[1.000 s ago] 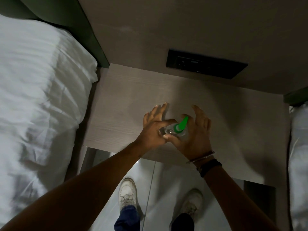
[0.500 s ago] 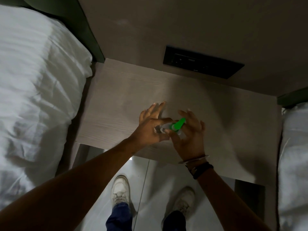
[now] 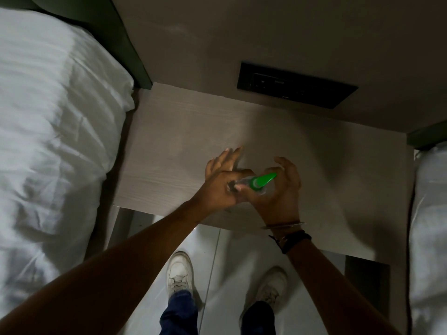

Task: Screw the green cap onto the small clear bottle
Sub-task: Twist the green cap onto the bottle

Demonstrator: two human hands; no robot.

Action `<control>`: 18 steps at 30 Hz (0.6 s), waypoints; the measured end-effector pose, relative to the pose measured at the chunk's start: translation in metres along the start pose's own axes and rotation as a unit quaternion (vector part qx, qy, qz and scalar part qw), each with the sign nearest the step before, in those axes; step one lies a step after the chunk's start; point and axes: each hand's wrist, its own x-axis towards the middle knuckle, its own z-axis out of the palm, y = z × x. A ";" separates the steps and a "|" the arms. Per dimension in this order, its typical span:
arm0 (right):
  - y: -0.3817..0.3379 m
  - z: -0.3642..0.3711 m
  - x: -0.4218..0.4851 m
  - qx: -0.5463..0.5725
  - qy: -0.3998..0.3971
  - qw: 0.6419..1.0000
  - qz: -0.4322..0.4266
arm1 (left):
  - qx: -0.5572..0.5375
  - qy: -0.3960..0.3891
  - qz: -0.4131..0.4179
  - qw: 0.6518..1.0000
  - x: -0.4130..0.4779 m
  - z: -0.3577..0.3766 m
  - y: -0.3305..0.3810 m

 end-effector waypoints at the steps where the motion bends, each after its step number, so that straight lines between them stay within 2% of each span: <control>1: 0.000 0.000 0.000 0.004 -0.021 1.000 -0.002 | -0.002 0.005 -0.001 1.000 0.000 0.000 0.000; 4: 0.005 -0.004 0.004 0.041 -0.060 0.996 -0.043 | 0.009 -0.012 0.006 1.000 0.001 -0.002 -0.002; 6: 0.006 -0.005 0.005 0.028 -0.063 0.996 -0.065 | 0.016 -0.024 0.007 1.000 0.002 -0.002 -0.003; 13: 0.003 -0.002 0.001 -0.082 -0.003 0.993 -0.081 | 0.008 -0.005 0.021 1.000 0.004 0.001 -0.008; 18: 0.001 -0.014 -0.010 -0.075 -0.013 0.997 -0.013 | 0.002 0.008 0.019 1.000 -0.001 0.005 -0.008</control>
